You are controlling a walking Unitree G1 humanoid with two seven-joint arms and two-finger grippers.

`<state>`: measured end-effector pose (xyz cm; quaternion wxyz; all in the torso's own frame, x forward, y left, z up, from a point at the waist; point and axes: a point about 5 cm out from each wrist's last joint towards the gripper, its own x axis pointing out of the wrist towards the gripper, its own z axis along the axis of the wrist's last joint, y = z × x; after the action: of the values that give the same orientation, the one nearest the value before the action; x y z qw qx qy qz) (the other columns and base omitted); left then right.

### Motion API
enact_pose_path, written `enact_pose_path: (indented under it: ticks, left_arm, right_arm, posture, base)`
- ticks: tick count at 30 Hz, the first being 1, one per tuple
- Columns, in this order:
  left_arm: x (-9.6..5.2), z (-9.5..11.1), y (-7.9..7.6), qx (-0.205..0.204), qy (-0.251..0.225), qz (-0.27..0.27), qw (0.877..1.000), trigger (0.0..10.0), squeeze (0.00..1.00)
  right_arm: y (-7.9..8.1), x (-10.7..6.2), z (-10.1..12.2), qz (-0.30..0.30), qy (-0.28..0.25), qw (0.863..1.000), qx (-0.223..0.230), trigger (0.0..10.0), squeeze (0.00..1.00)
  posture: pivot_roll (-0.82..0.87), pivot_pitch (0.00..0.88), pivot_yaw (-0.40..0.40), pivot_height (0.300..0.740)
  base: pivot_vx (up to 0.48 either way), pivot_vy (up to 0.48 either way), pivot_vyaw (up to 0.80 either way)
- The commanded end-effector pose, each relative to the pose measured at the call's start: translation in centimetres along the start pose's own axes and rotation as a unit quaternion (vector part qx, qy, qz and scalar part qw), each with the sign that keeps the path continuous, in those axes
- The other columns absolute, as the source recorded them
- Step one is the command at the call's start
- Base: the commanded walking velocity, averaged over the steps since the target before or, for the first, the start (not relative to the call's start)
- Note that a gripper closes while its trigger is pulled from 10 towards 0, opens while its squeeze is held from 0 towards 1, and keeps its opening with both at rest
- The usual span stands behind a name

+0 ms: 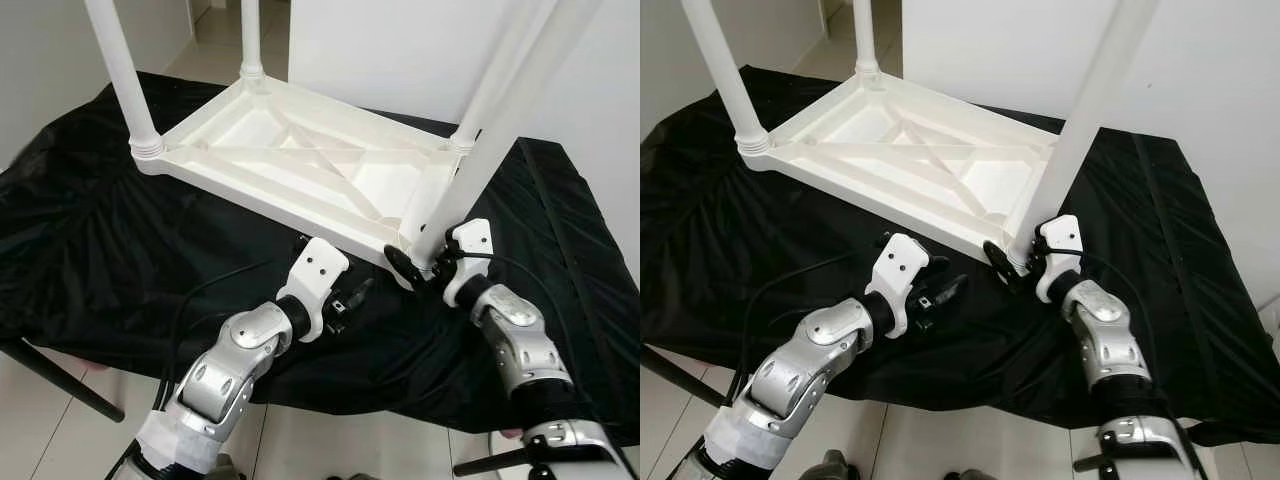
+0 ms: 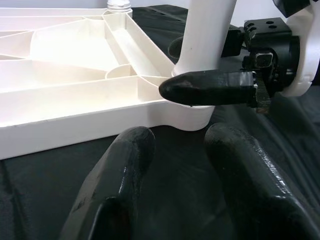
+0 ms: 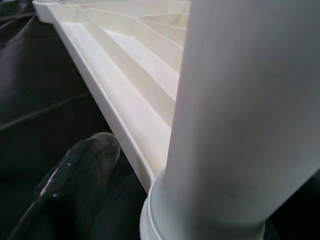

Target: Building children table

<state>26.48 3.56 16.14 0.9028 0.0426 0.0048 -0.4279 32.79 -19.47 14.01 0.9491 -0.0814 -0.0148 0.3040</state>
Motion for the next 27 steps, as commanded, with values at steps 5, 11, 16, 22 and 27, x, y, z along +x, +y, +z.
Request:
enact_pose_path:
  ticks: [5, 11, 16, 22, 27]
  left_arm:
    - [0.3, -0.1, -0.7, -0.004, 0.005, -0.025, 1.000, 10.0, 0.00]
    - [0.6, -0.5, -1.5, -0.021, 0.010, -0.043, 0.999, 10.0, 0.00]
    - [0.9, -0.7, -2.0, -0.025, 0.013, -0.057, 0.998, 10.0, 0.00]
    - [0.8, -0.9, -2.0, -0.031, 0.017, -0.051, 0.998, 10.0, 0.00]
    - [0.3, -1.2, -1.8, -0.018, 0.024, -0.038, 0.999, 10.0, 0.00]
  right_arm:
    - [0.2, 0.0, -1.3, 0.036, 0.027, 0.999, 0.006, 8.8, 0.00]
    - [0.3, 0.7, -1.9, 0.026, 0.030, 0.999, 0.029, 0.0, 0.00]
    - [0.7, 1.3, -2.3, -0.006, 0.035, 0.998, 0.043, 0.0, 0.00]
    - [1.2, 1.7, -2.6, -0.052, 0.029, 0.997, 0.049, 0.0, 0.00]
    - [3.3, 1.9, -3.0, -0.106, 0.026, 0.992, 0.070, 0.0, 0.00]
  posture:
    - [0.15, 0.051, -0.071, 0.740]
    - [0.15, 0.058, -0.085, 0.740]
    - [0.14, 0.064, -0.086, 0.740]
    - [0.15, 0.064, -0.082, 0.740]
    - [0.15, 0.063, -0.082, 0.740]
  base:
    - [0.000, 0.000, 0.00]
    - [0.000, 0.000, 0.00]
    - [0.000, 0.000, 0.00]
    - [0.000, 0.000, 0.00]
    - [0.000, 0.000, 0.00]
